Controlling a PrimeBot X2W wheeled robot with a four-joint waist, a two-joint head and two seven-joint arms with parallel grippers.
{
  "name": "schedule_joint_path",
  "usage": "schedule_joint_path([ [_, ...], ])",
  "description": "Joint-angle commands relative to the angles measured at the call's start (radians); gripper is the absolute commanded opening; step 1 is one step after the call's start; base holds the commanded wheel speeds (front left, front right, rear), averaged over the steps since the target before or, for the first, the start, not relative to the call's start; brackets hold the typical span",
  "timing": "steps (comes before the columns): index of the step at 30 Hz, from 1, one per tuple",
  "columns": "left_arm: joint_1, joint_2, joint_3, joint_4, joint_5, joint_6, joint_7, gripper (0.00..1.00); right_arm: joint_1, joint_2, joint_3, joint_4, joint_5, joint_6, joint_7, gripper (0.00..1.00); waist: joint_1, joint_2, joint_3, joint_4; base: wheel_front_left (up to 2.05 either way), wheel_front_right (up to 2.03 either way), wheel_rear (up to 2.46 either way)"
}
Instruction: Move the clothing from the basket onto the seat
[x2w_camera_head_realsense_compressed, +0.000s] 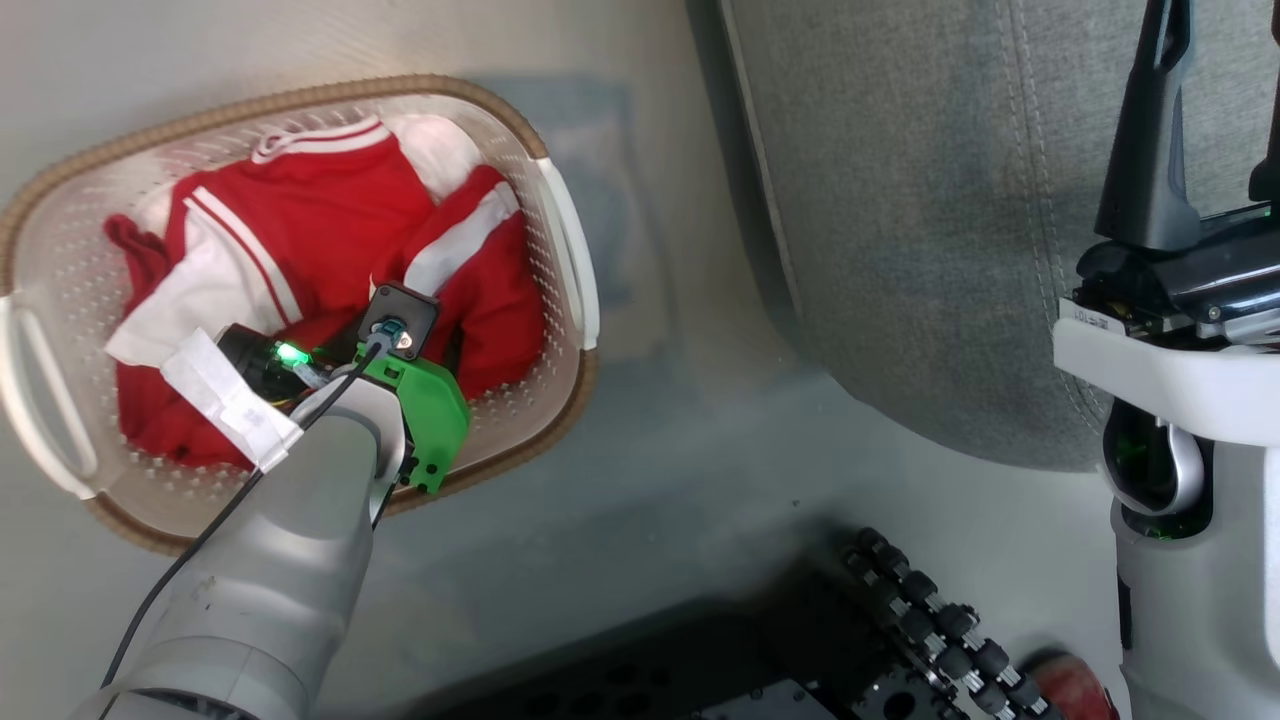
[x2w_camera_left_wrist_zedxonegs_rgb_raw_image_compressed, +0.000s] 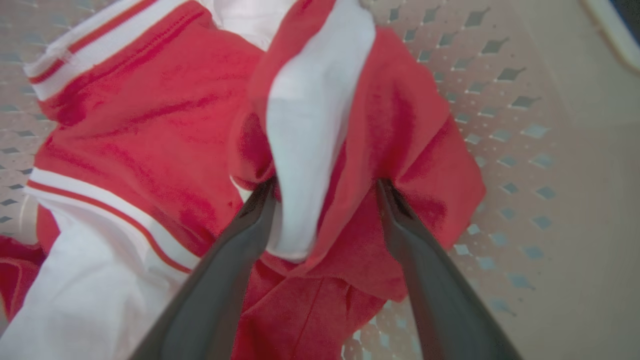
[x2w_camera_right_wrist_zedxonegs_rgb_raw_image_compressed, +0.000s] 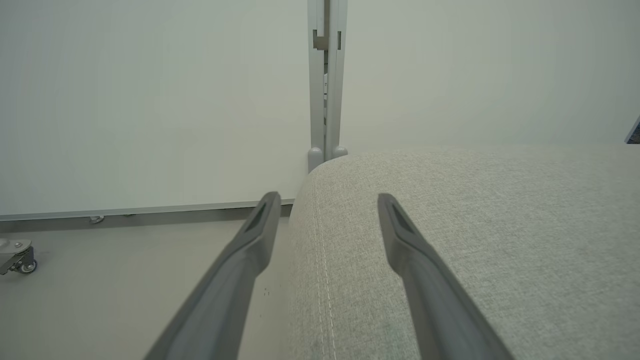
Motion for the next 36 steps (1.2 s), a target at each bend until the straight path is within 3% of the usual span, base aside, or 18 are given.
schedule_joint_path([
  [1, -0.024, 0.006, -0.004, 0.006, -0.005, -0.006, -0.001, 1.00, -0.014, 0.002, -0.005, -0.003, 0.005, 0.000, -0.003, 1.00, -0.0002, -0.0001, 0.057, -0.036, 0.00, 0.00, 0.00],
  [8, -0.042, -0.008, -0.049, 0.010, 0.022, 0.003, -0.025, 0.98, -0.022, 0.002, -0.011, 0.000, 0.006, 0.000, -0.003, 1.00, -0.0002, -0.0001, 0.082, -0.028, 0.00, 0.00, 0.00],
  [9, -0.046, -0.010, -0.056, 0.010, 0.028, 0.012, -0.031, 0.16, -0.023, 0.002, -0.010, 0.001, 0.003, 0.000, -0.003, 1.00, -0.0002, -0.0001, 0.082, -0.025, 0.00, 0.00, 0.00],
  [10, -0.044, -0.013, -0.063, 0.010, 0.031, 0.016, -0.036, 0.00, -0.022, 0.002, -0.009, 0.003, 0.000, 0.000, -0.003, 1.00, -0.0002, -0.0001, 0.079, -0.022, 0.00, 0.00, 0.00],
  [18, 0.006, -0.023, -0.063, -0.033, -0.008, 0.034, -0.058, 0.00, -0.005, 0.001, 0.001, 0.016, -0.032, 0.000, -0.003, 1.00, -0.0002, -0.0001, -0.008, 0.007, 0.00, 0.00, 0.00],
  [24, 0.109, -0.023, -0.022, -0.257, -0.059, 0.057, -0.056, 0.00, 0.026, 0.001, 0.026, 0.041, -0.061, 0.000, -0.003, 1.00, -0.0002, -0.0001, -0.134, 0.045, 0.00, 0.00, 0.00],
  [29, 0.228, -0.025, 0.031, -0.429, -0.116, 0.045, -0.056, 0.00, 0.068, -0.012, 0.051, 0.063, -0.070, 0.000, -0.003, 1.00, -0.0002, -0.0001, -0.255, 0.091, 0.00, 0.00, 0.00],
  [36, 0.389, -0.025, 0.096, -0.640, -0.146, 0.058, -0.056, 0.00, 0.152, -0.053, 0.159, 0.158, -0.067, 0.000, -0.003, 1.00, -0.0002, -0.0001, -0.440, 0.160, 0.00, 0.00, 0.00],
])
